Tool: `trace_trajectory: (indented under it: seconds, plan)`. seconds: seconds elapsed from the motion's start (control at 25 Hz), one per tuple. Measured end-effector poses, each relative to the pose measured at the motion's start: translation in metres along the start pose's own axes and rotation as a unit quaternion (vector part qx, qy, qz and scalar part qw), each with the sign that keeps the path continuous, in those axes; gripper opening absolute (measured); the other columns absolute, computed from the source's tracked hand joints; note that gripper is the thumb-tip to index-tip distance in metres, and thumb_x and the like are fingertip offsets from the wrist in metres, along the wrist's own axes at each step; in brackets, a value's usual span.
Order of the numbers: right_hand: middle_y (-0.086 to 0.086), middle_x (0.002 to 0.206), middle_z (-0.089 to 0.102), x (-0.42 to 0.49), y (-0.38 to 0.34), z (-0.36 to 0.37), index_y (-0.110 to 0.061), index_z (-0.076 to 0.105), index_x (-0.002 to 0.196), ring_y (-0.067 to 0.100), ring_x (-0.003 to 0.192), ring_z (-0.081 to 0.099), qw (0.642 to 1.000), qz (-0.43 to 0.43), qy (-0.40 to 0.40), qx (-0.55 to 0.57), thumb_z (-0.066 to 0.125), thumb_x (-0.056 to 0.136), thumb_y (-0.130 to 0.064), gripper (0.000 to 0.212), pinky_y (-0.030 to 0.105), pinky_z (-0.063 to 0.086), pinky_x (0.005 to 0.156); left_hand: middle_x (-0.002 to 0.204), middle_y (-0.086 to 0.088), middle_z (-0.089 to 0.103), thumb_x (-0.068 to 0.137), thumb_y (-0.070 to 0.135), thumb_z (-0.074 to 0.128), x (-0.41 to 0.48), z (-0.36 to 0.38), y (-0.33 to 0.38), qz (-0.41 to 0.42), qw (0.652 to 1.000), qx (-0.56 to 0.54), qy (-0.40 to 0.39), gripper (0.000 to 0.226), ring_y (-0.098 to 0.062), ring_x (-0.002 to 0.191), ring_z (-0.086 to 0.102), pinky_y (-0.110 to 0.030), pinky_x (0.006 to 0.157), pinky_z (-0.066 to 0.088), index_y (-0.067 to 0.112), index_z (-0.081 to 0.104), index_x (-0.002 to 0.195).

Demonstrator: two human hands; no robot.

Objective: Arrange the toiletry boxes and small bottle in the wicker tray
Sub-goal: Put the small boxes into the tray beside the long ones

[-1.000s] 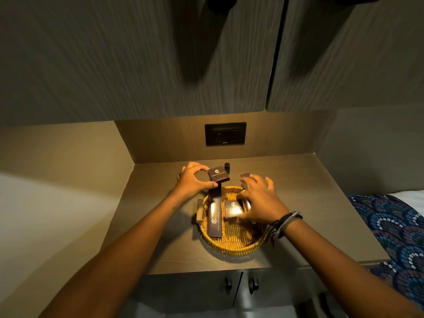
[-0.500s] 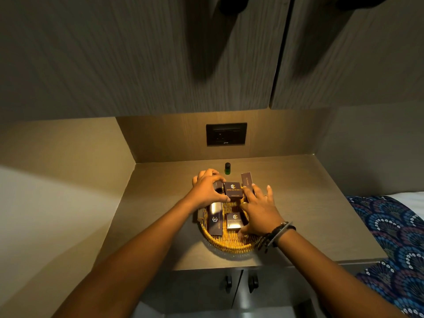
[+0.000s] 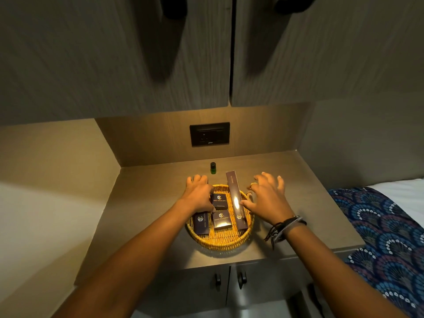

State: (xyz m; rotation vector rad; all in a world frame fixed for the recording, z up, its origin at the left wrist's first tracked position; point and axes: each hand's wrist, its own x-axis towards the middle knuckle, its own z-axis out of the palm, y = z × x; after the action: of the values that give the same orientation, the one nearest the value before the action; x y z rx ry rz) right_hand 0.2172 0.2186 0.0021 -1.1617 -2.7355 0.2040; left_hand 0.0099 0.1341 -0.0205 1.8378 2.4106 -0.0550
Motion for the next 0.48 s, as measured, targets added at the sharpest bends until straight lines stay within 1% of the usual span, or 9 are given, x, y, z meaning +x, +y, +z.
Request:
trace_trajectory:
  seconds: [0.08, 0.2, 0.28, 0.36, 0.4, 0.48]
  plan:
    - [0.004, 0.148, 0.043, 0.004, -0.005, 0.0, -0.022, 0.067, 0.117, 0.023, 0.144, 0.022, 1.0, -0.009, 0.005, 0.003, 0.062, 0.083, -0.054, 0.047, 0.059, 0.006, 0.116, 0.112, -0.002, 0.045, 0.066, 0.061, 0.078, 0.001, -0.003, 0.001, -0.003, 1.0, -0.001, -0.02, 0.063, -0.02, 0.105, 0.033, -0.041, 0.089, 0.028, 0.025, 0.064, 0.116]
    - [0.005, 0.147, 0.043, 0.019, -0.016, -0.004, -0.021, 0.066, 0.12, 0.025, 0.144, 0.022, 0.999, -0.033, 0.008, 0.004, 0.061, 0.084, -0.054, 0.049, 0.059, 0.006, 0.116, 0.104, 0.002, 0.036, 0.062, 0.059, 0.081, 0.002, -0.005, -0.002, 0.002, 0.999, -0.024, -0.026, 0.07, -0.015, 0.093, 0.021, -0.038, 0.079, 0.025, 0.025, 0.061, 0.121]
    - [0.006, 0.144, 0.045, 0.035, -0.023, -0.007, -0.021, 0.066, 0.119, 0.025, 0.142, 0.024, 0.999, -0.047, 0.017, 0.007, 0.061, 0.085, -0.052, 0.046, 0.058, 0.007, 0.116, 0.105, 0.003, 0.035, 0.064, 0.055, 0.081, 0.004, -0.008, -0.006, 0.003, 0.998, -0.07, -0.006, 0.073, -0.013, 0.094, 0.02, -0.036, 0.08, 0.026, 0.028, 0.057, 0.127]
    - [0.005, 0.138, 0.05, 0.053, -0.031, -0.009, -0.021, 0.066, 0.118, 0.024, 0.138, 0.028, 0.998, -0.058, 0.024, 0.019, 0.063, 0.085, -0.047, 0.042, 0.056, 0.013, 0.115, 0.111, 0.004, 0.04, 0.069, 0.052, 0.079, 0.004, -0.011, -0.012, -0.018, 0.99, -0.133, 0.036, 0.067, -0.016, 0.104, 0.027, -0.036, 0.083, 0.028, 0.031, 0.057, 0.128]
    - [0.004, 0.134, 0.052, 0.064, -0.036, -0.009, -0.021, 0.066, 0.118, 0.023, 0.135, 0.031, 0.998, -0.061, 0.022, 0.027, 0.064, 0.085, -0.044, 0.04, 0.053, 0.018, 0.113, 0.112, 0.005, 0.042, 0.072, 0.051, 0.077, 0.003, -0.014, -0.016, -0.029, 0.985, -0.156, 0.069, 0.059, -0.018, 0.109, 0.031, -0.036, 0.083, 0.028, 0.031, 0.059, 0.125]
    - [0.003, 0.13, 0.055, 0.086, -0.044, -0.007, -0.021, 0.064, 0.123, 0.024, 0.129, 0.037, 0.998, -0.063, 0.005, 0.029, 0.064, 0.087, -0.042, 0.041, 0.047, 0.028, 0.106, 0.107, 0.008, 0.045, 0.079, 0.046, 0.073, 0.0, -0.017, -0.026, -0.048, 0.972, -0.175, 0.151, 0.04, -0.019, 0.111, 0.038, -0.033, 0.082, 0.025, 0.03, 0.065, 0.114]
